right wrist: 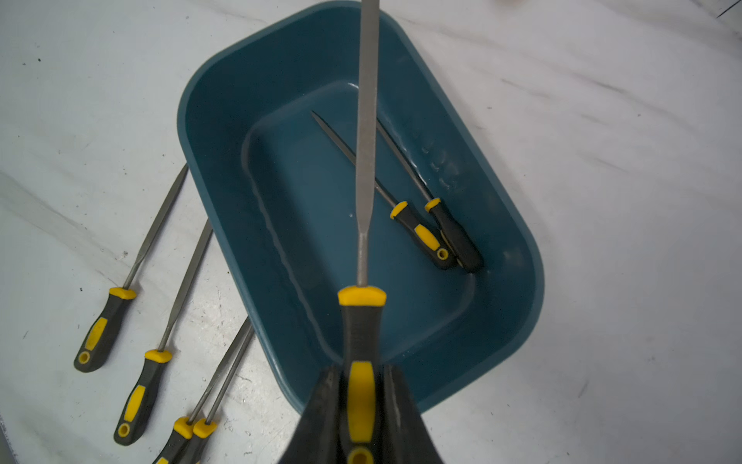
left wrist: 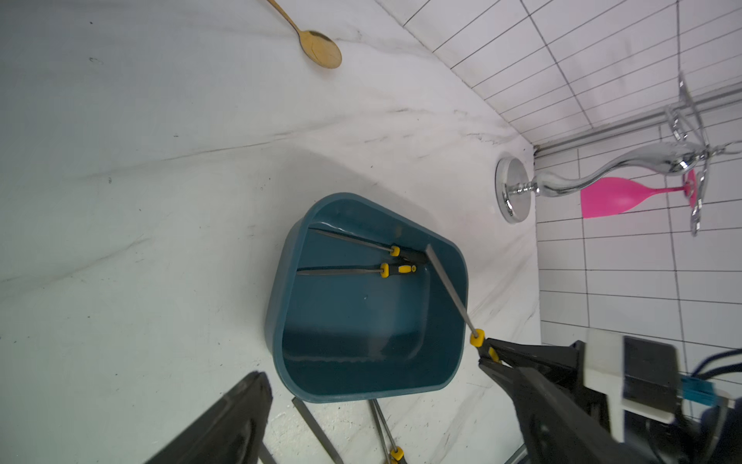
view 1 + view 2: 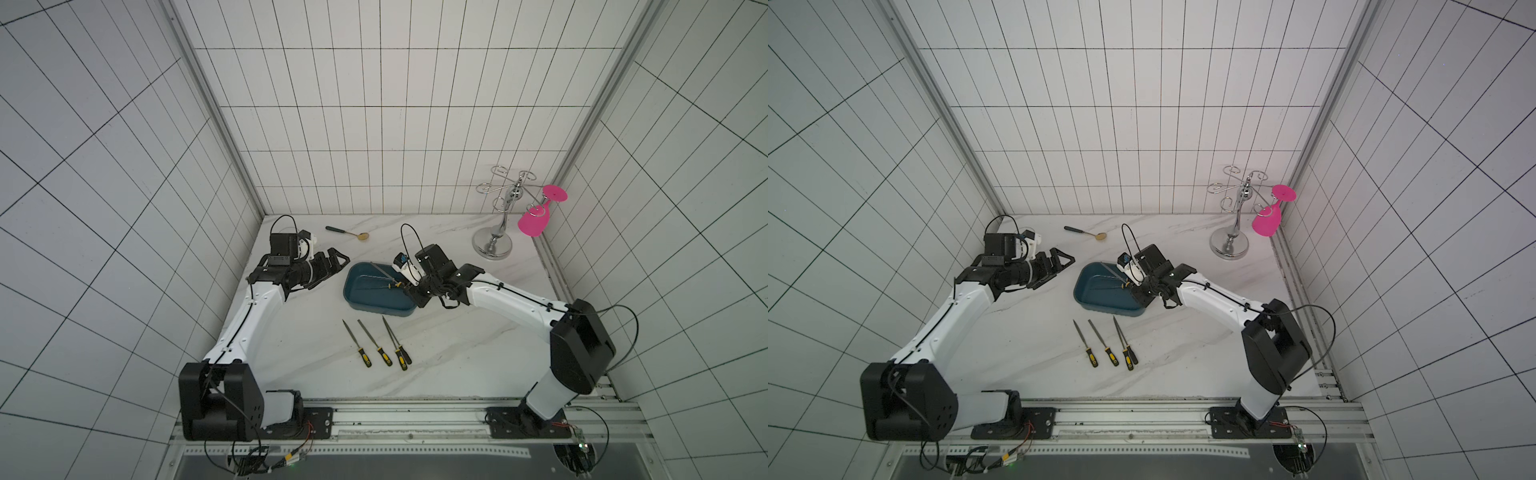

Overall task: Put the file tool into the storage box
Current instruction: Place the file tool in the storage box.

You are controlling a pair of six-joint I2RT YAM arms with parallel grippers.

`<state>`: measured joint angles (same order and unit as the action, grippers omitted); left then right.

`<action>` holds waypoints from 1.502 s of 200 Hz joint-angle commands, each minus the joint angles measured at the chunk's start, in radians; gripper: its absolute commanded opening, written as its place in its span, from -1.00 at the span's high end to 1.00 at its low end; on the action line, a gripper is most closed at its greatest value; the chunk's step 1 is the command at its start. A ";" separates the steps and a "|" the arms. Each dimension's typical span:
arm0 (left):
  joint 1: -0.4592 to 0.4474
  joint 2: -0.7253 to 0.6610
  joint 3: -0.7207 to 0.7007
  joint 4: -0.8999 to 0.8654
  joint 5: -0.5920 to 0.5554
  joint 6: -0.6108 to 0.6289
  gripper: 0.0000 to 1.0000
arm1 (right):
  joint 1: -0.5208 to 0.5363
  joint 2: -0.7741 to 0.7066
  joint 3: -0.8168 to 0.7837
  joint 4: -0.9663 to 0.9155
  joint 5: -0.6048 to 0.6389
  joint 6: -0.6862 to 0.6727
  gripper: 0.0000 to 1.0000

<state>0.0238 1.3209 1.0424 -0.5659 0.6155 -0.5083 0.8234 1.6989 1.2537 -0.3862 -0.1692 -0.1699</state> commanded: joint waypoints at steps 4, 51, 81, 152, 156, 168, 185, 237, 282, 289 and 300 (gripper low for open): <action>0.041 0.019 -0.018 0.063 0.082 -0.057 -0.96 | -0.018 0.076 0.090 0.025 -0.055 -0.025 0.94; 0.041 0.032 -0.024 0.060 0.080 -0.062 -0.95 | -0.044 0.198 0.172 0.010 -0.043 -0.004 0.91; 0.034 0.041 -0.028 0.059 0.076 -0.062 -0.96 | -0.067 0.253 0.226 -0.031 -0.068 0.014 0.27; -0.020 0.089 0.018 -0.029 -0.076 -0.010 -0.95 | -0.073 0.117 0.168 -0.047 0.091 0.201 0.12; -0.036 0.090 0.023 -0.041 -0.096 0.002 -0.95 | -0.072 0.095 0.155 -0.046 0.096 0.218 0.12; -0.092 0.097 0.044 -0.082 -0.161 0.035 -0.95 | -0.072 0.037 0.098 -0.042 0.107 0.267 0.14; -0.140 0.115 0.055 -0.106 -0.180 0.049 -0.95 | -0.072 -0.032 0.022 -0.033 0.142 0.321 0.15; -0.147 0.194 0.075 -0.117 -0.123 0.036 -0.95 | -0.070 -0.154 -0.164 -0.044 0.219 0.479 0.20; -0.164 0.187 0.087 -0.158 -0.237 0.059 -0.96 | -0.075 -0.245 -0.286 0.110 0.066 0.567 0.12; -0.169 0.189 0.085 -0.158 -0.244 0.057 -0.96 | -0.075 -0.230 -0.270 0.110 0.049 0.578 0.12; -0.179 0.194 0.089 -0.165 -0.249 0.060 -0.95 | -0.075 -0.200 -0.248 0.122 0.024 0.588 0.12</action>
<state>-0.1352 1.5227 1.1034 -0.7158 0.4129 -0.4732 0.7521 1.4765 0.9817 -0.3439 -0.0559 0.3561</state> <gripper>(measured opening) 0.978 0.442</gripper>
